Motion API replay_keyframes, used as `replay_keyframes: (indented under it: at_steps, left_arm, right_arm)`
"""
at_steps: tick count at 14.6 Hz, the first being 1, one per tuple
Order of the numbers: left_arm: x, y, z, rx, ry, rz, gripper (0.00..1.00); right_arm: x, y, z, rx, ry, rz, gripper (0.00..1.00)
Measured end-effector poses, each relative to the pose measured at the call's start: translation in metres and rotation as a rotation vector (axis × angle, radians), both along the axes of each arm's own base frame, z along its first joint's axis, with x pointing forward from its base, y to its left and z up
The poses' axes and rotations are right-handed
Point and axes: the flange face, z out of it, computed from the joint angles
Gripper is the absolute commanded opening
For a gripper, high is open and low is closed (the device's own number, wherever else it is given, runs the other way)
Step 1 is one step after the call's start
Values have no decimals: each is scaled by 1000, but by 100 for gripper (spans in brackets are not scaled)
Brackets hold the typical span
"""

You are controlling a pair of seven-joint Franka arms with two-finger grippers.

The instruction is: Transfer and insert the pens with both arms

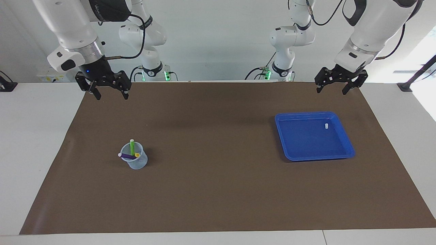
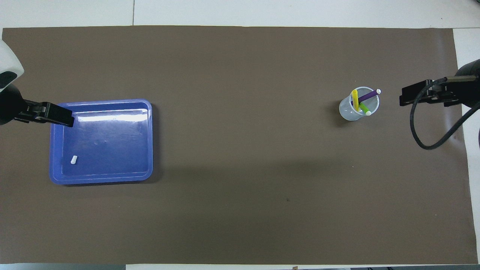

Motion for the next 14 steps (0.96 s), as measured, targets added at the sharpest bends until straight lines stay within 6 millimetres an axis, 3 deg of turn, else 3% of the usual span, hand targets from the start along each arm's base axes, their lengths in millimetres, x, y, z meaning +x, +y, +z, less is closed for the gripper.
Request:
replay_keyframes:
  at_steps: [14]
  left_arm:
    - [0, -1, 0, 0, 0, -1, 100]
  right_arm:
    - [-2, -7, 0, -2, 17, -12, 100]
